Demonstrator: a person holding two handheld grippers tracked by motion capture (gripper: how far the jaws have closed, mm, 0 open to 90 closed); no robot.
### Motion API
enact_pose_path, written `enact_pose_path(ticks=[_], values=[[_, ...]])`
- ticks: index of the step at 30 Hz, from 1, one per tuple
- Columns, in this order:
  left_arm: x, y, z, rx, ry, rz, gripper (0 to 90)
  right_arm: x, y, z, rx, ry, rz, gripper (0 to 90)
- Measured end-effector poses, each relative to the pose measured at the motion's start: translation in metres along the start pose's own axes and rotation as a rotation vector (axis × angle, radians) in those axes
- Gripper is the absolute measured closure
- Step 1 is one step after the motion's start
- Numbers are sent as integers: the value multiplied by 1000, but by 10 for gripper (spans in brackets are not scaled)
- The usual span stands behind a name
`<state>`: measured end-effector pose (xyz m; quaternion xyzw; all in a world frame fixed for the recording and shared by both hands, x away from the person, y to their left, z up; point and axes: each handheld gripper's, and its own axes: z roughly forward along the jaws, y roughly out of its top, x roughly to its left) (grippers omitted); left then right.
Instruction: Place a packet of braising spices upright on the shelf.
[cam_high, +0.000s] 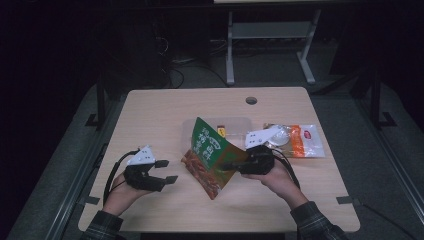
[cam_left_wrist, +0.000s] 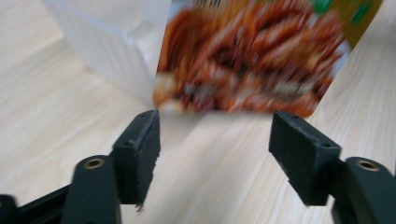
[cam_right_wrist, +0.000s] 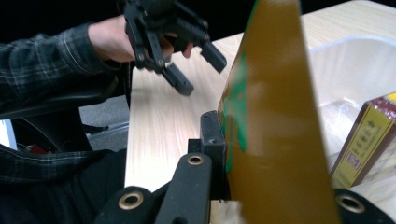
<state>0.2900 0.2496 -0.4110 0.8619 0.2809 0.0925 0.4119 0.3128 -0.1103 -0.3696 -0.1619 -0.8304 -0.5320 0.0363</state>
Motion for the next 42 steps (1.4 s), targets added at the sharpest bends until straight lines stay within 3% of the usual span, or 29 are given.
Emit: enact_pose_path(ticks=[11, 16, 24, 28, 35, 42], values=[[2, -22, 5, 45, 41, 2, 154, 11, 23, -17, -23, 14, -60, 896], [4, -24, 11, 51, 36, 1, 152, 14, 39, -28, -30, -19, -101, 896], [7, -26, 14, 62, 38, 7, 146, 7, 56, -39, -41, -80, -123, 896], [8, -27, 14, 59, 47, 10, 144, 2, 60, -38, -40, -85, -123, 896], [10, -29, 16, 56, 50, -14, 144, -13, 72, -24, 9, -119, -113, 896], [12, -31, 16, 44, 56, -19, 144, -29, 87, -8, 59, -155, -134, 895]])
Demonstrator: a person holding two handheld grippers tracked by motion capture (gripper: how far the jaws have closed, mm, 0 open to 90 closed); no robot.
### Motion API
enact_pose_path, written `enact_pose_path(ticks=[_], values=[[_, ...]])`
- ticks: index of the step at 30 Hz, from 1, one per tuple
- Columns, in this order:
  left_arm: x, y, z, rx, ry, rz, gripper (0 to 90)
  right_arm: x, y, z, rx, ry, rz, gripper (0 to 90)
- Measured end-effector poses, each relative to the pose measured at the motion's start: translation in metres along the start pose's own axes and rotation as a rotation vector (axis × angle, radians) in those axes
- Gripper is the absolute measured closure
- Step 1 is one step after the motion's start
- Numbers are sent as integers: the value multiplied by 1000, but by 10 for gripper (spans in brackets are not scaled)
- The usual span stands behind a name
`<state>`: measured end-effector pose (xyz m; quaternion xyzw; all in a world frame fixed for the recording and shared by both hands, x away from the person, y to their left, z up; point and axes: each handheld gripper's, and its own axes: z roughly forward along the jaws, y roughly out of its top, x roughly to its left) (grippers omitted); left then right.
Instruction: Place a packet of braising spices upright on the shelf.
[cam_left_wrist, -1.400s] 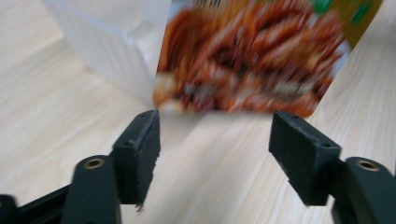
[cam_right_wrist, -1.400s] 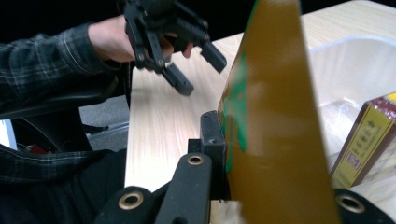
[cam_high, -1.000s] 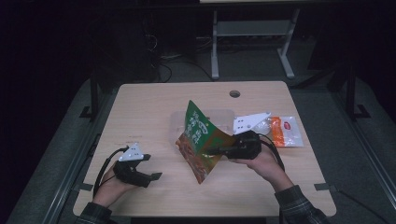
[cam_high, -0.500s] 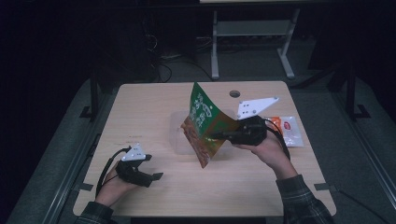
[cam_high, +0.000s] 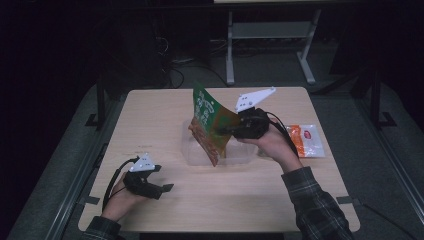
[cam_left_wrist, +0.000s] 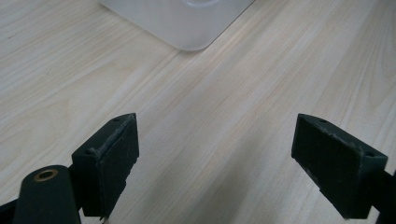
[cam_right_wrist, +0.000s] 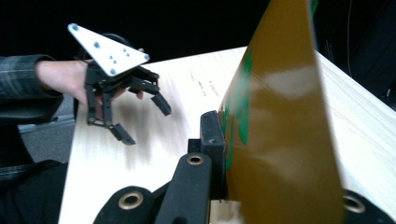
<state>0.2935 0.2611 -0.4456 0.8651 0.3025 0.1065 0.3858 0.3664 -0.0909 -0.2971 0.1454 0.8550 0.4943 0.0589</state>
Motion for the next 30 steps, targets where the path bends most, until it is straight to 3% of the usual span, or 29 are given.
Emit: enact_pose_path(ticks=[6, 10, 22, 30], values=[[1, 0, 0, 11, 0, 25, 147, -11, 9, 10, 36, -29, -5, 896], [1, 0, 1, 4, -3, 16, 146, -16, 11, 15, 49, -45, -10, 895], [3, -1, 3, 21, -20, 16, 146, -27, 5, 31, 97, -80, -6, 895], [3, -1, 4, 21, -19, 9, 148, -29, 2, 41, 130, -73, -1, 894]])
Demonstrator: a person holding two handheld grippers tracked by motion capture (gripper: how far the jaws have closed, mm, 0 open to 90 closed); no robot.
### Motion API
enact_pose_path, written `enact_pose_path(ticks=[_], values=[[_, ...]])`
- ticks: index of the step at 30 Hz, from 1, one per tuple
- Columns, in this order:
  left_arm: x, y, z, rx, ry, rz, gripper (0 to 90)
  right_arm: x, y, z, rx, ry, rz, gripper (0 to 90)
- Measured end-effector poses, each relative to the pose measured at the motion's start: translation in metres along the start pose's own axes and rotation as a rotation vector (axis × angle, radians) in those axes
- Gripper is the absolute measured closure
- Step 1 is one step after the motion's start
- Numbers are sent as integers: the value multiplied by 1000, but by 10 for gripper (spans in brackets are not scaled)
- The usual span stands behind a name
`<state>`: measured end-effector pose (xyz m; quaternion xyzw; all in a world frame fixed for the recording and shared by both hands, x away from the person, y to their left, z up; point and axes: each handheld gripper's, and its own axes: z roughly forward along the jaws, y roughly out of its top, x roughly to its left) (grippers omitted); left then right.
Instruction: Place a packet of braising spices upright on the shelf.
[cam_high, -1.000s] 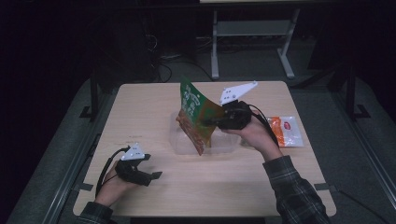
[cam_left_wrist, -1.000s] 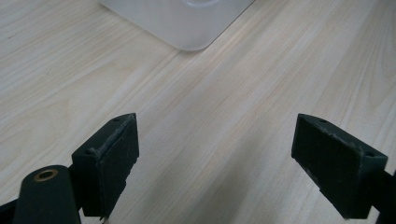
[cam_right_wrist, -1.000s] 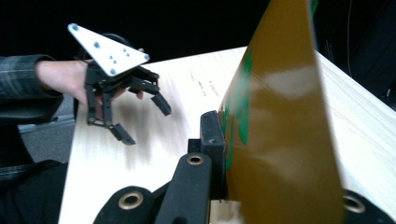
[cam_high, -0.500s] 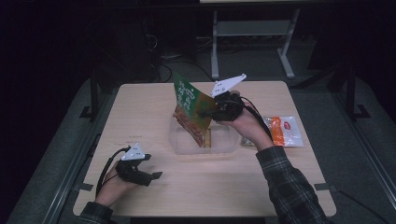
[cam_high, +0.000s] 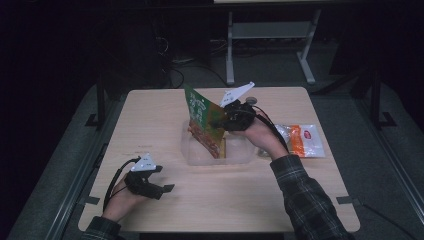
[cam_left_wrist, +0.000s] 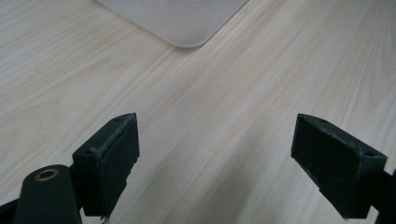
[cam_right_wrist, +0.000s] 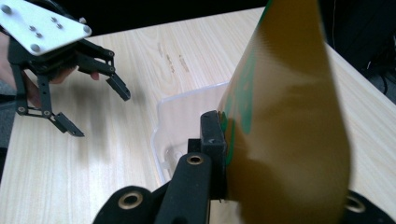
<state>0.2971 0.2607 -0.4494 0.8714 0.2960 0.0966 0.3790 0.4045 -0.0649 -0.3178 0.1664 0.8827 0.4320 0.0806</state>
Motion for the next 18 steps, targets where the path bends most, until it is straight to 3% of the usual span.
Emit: enact_pose_path(ticks=[8, 14, 18], values=[[-1, 1, 2, 9, 2, -15, 150, -5, -10, 13, 12, 13, 27, 893], [-1, 1, 3, 26, 5, 0, 149, -7, -12, 18, 18, 30, 34, 891], [-2, 1, 6, 45, -36, -16, 145, -7, -12, 19, 14, 28, 42, 881]])
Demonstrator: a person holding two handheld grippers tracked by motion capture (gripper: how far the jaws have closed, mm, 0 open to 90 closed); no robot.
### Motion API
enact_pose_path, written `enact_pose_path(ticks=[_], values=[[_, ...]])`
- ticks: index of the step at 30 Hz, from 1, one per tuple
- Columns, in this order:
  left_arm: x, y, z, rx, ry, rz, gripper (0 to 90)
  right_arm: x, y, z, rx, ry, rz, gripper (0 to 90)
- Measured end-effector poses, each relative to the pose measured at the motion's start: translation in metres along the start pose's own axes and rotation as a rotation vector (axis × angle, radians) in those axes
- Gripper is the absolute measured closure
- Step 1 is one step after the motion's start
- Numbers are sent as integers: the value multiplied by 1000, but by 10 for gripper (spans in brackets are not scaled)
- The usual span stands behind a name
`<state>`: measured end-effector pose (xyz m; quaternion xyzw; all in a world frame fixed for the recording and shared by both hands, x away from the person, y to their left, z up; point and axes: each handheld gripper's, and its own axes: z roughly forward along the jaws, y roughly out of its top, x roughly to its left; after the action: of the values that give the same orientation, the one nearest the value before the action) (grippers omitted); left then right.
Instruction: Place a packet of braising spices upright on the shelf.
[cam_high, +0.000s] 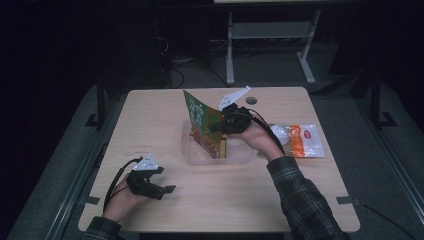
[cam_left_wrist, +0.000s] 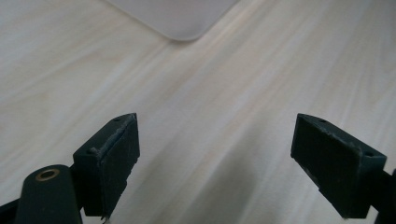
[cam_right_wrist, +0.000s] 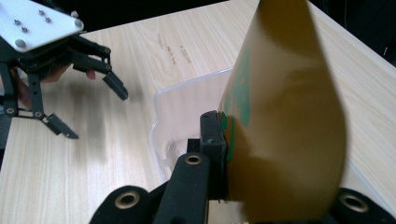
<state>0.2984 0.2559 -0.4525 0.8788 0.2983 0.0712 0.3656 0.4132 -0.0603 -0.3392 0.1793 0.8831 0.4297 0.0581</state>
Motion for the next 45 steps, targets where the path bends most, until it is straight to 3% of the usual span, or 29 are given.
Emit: enact_pose_path(ticks=[2, 3, 4, 9, 10, 11, 12, 14, 18, 28, 31, 38, 45], values=[[-1, 0, 1, 8, -7, -11, 144, 0, 0, 0, -2, 1, -1, 864], [0, 0, 2, 21, -12, 7, 144, 2, 0, -1, -10, -6, -2, 807], [-1, -1, 2, 24, -18, -1, 145, 3, 1, -1, -15, -10, 5, 773], [0, -2, 3, 23, -10, 25, 146, 5, 1, -3, -24, -22, -5, 666], [1, -2, 2, 28, -10, 32, 146, 6, 1, -4, -29, -18, 11, 636], [1, -2, 2, 27, -14, 32, 145, 9, 2, -6, -39, -30, 24, 546], [1, -3, 1, 16, -15, 15, 144, 10, 2, -7, -44, -35, 25, 501], [2, -3, 1, 11, -12, 24, 144, 12, 1, -10, -63, -46, 23, 456], [1, -3, 1, 10, -11, 16, 143, 18, -5, -15, -96, -24, 75, 374], [2, -3, 0, 11, 1, 20, 143, 34, -26, -28, -120, 10, 60, 326], [2, -2, 0, 3, -11, -17, 143, 37, -29, -31, -121, 9, 63, 326], [2, -2, -1, 10, -14, 5, 143, 46, -51, -42, -121, -34, 51, 321], [3, -3, -1, 19, -7, 13, 144, 44, -73, -53, -117, -80, 88, 323]])
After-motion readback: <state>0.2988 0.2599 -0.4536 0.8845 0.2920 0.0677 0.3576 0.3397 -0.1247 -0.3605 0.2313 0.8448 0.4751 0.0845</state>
